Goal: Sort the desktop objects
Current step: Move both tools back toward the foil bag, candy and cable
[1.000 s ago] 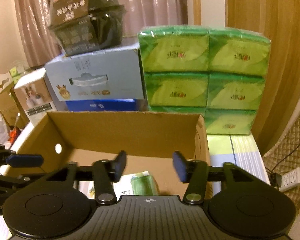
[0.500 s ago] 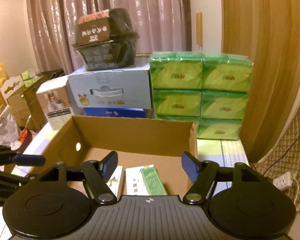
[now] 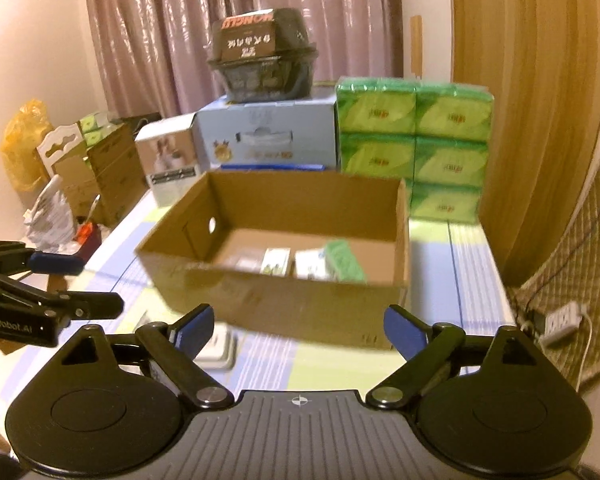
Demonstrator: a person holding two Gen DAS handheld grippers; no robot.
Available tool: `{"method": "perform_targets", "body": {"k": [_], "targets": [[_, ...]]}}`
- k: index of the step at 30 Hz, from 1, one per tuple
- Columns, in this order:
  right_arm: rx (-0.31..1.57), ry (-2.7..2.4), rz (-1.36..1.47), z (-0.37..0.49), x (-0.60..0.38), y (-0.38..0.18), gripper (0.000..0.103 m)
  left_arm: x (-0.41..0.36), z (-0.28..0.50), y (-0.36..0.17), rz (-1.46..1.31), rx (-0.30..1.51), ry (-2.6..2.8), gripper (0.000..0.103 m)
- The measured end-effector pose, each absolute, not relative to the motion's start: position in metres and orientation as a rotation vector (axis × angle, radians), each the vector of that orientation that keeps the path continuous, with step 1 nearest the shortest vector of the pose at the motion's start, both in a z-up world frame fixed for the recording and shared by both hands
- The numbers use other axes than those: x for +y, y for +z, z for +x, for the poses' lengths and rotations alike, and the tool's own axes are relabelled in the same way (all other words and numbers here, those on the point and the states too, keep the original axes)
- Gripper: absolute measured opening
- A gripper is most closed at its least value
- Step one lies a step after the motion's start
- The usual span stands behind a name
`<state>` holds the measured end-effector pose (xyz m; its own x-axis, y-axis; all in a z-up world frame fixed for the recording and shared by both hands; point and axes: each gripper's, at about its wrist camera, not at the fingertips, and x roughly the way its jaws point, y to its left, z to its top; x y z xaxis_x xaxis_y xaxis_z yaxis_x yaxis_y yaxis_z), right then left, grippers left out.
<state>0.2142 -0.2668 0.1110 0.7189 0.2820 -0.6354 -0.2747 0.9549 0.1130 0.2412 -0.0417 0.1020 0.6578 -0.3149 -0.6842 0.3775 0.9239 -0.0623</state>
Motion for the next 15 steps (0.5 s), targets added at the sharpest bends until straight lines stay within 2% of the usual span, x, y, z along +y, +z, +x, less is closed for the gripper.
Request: {"method": "perform_targets", "body": {"k": [4,15], "targets": [[0.729,0.314,0.034,0.189,-0.267,0.102,0.092,-0.022,0.214,0.093,0.088,0.778,-0.356,0.089],[0.783,0.313,0.119,0.133,-0.264,0.069,0.093,0.024,0.155,0.065,0.077,0.798,-0.256,0.09]]}}
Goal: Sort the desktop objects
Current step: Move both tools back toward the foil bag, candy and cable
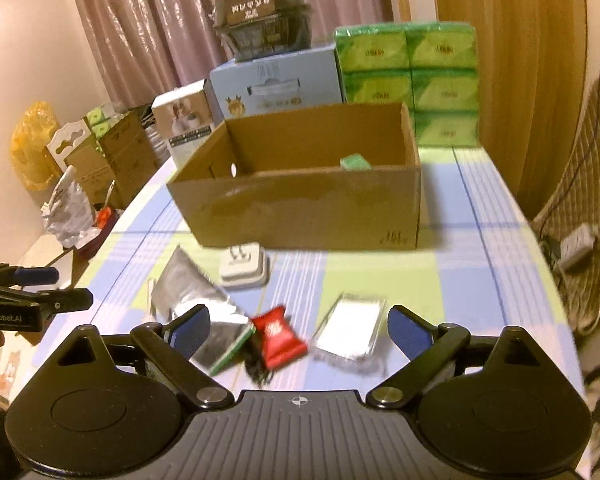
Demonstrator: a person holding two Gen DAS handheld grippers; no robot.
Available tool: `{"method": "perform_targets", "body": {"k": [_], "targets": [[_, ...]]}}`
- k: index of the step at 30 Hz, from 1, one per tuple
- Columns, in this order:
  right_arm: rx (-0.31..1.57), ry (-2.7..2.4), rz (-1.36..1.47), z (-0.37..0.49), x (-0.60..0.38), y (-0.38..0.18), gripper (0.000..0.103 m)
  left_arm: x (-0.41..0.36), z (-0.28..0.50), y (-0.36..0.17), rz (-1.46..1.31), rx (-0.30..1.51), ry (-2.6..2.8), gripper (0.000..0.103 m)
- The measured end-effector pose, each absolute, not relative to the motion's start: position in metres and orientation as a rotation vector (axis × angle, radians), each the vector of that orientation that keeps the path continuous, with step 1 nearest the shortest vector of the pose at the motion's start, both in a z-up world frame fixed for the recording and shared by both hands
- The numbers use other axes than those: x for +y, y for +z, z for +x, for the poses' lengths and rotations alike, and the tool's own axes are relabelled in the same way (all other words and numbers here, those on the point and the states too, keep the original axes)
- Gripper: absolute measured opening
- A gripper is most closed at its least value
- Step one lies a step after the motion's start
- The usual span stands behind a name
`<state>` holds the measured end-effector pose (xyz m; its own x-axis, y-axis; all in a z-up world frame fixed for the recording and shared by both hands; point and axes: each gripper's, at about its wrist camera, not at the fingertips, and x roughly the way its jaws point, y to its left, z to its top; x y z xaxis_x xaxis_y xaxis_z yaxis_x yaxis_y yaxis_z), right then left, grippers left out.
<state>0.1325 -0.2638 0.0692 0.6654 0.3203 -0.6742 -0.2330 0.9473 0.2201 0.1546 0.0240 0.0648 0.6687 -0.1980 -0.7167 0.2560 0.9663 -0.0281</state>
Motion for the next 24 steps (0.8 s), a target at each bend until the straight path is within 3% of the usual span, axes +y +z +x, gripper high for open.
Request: {"method": "perform_targets", "body": {"k": [21,24], "targets": [[0.797,0.338,0.062,0.105,-0.227,-0.003,0.092,0.047,0.132,0.012,0.032,0.869,-0.172,0.089],[0.788,0.369,0.02,0.105,-0.219,-0.01,0.088,0.046,0.134,0.008,0.031,0.875,-0.171,0.09]]}}
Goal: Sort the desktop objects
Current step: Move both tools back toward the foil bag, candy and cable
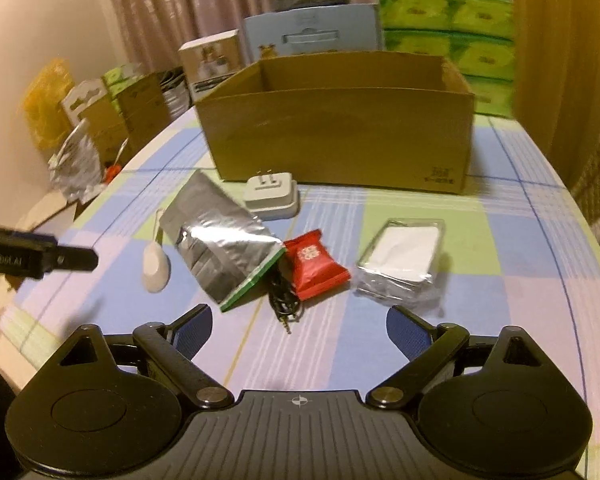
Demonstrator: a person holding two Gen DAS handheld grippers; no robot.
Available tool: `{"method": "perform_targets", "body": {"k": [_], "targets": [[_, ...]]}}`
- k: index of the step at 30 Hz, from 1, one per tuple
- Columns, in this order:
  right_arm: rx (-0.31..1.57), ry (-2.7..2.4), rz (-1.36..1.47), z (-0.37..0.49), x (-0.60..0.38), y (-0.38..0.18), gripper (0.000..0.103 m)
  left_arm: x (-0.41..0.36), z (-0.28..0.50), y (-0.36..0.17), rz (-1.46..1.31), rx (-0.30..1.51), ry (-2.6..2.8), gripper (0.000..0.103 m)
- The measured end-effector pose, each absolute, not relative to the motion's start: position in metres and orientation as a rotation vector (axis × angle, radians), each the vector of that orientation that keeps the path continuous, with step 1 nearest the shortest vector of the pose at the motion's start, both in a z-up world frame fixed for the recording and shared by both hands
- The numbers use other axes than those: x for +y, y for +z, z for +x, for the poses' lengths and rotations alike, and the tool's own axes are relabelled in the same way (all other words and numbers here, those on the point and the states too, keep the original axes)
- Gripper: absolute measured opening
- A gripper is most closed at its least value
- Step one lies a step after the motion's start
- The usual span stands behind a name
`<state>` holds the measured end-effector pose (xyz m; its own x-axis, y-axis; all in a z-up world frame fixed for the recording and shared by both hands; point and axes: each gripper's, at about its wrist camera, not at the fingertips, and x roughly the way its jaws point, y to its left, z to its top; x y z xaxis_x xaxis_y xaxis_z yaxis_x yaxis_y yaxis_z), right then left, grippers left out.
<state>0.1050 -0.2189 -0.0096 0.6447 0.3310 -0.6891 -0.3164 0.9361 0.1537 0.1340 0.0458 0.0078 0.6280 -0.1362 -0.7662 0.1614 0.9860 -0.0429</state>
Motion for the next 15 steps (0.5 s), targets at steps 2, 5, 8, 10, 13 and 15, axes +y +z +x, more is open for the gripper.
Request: {"method": "perform_targets", "body": {"k": [2,5,8,10,13,15], "targets": [[0.794,0.393,-0.009,0.107,-0.214,-0.016,0.081,0.044,0.136,0.005,0.039,0.88,-0.171,0.089],[0.805,0.403,-0.037,0.112,-0.21,-0.026,0.073,0.041,0.141,0.002,0.06,0.881,-0.181,0.089],[0.816,0.408,-0.027,0.119,-0.208,-0.034,0.069,0.037,0.147,-0.003,0.074,0.881,-0.194,0.089],[0.82,0.415,-0.022,0.124,-0.207,-0.038,0.067,0.036,0.152,-0.007,0.078,0.884,-0.199,0.088],[0.825,0.426,-0.027,0.131,-0.204,-0.043,0.064,0.034,0.162,-0.016,0.079,0.897,-0.206,0.084],[0.835,0.43,-0.03,0.135,-0.202,-0.048,0.061,0.033,0.167,-0.023,0.083,0.902,-0.202,0.081]]}}
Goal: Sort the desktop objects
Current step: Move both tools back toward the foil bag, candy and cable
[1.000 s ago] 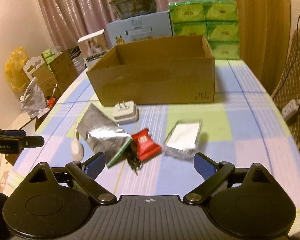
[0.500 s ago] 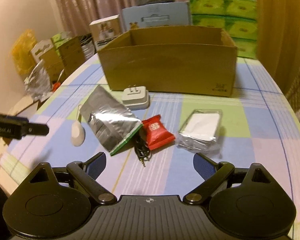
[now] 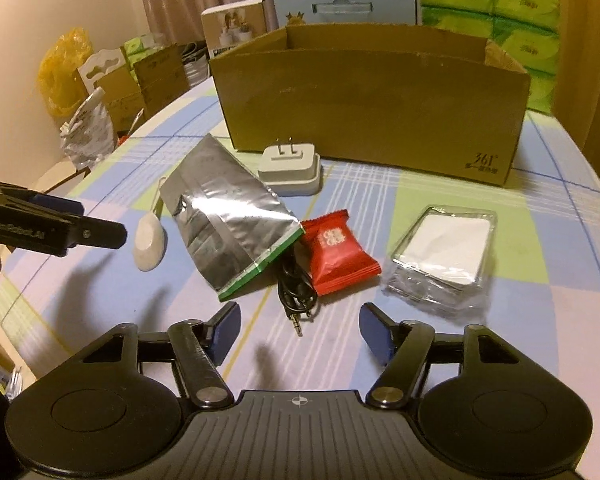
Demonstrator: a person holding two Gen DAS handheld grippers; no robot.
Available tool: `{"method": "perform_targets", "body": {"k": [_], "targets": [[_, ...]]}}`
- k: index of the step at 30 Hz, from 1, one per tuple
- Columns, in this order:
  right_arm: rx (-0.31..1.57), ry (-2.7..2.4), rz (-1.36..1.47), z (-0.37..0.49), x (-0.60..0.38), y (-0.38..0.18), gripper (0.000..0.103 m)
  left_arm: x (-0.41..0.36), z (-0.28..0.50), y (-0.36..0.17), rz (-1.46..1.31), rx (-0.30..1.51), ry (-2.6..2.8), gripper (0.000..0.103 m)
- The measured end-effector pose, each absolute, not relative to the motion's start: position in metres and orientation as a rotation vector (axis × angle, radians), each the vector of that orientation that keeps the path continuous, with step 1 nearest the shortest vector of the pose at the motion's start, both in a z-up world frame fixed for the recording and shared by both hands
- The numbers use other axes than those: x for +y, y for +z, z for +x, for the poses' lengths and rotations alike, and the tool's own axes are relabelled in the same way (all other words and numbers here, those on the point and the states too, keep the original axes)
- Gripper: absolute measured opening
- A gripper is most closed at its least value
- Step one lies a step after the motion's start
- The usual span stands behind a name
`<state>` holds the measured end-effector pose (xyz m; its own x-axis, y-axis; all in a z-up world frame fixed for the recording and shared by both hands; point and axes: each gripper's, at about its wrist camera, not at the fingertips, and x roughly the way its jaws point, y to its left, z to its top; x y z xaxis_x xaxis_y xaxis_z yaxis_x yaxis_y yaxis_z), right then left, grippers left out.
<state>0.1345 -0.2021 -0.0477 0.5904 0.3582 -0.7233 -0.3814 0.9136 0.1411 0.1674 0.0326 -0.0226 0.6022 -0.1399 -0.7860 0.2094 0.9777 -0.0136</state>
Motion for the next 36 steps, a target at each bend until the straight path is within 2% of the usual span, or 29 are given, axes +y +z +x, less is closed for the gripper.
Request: {"method": "perform_targets", "body": {"k": [7,21,23,30,35,36], "targets": [[0.86,0.446,-0.047,0.145,-0.195,-0.059,0.043,0.035,0.181,-0.04,0.069,0.916,-0.186,0.078],[0.836,0.456,-0.091,0.16,-0.179,-0.067,0.04,0.037,0.189,-0.056,0.014,0.894,-0.177,0.075],[0.828,0.455,-0.106,0.161,-0.176,-0.067,0.039,0.037,0.189,-0.057,0.012,0.889,-0.173,0.073],[0.816,0.442,-0.138,0.16,-0.174,-0.068,0.024,0.037,0.189,-0.063,-0.017,0.87,-0.152,0.061],[0.816,0.438,-0.154,0.16,-0.173,-0.069,0.022,0.033,0.193,-0.065,-0.033,0.864,-0.147,0.053],[0.818,0.438,-0.154,0.159,-0.172,-0.068,0.022,0.033,0.194,-0.067,-0.032,0.867,-0.145,0.047]]}}
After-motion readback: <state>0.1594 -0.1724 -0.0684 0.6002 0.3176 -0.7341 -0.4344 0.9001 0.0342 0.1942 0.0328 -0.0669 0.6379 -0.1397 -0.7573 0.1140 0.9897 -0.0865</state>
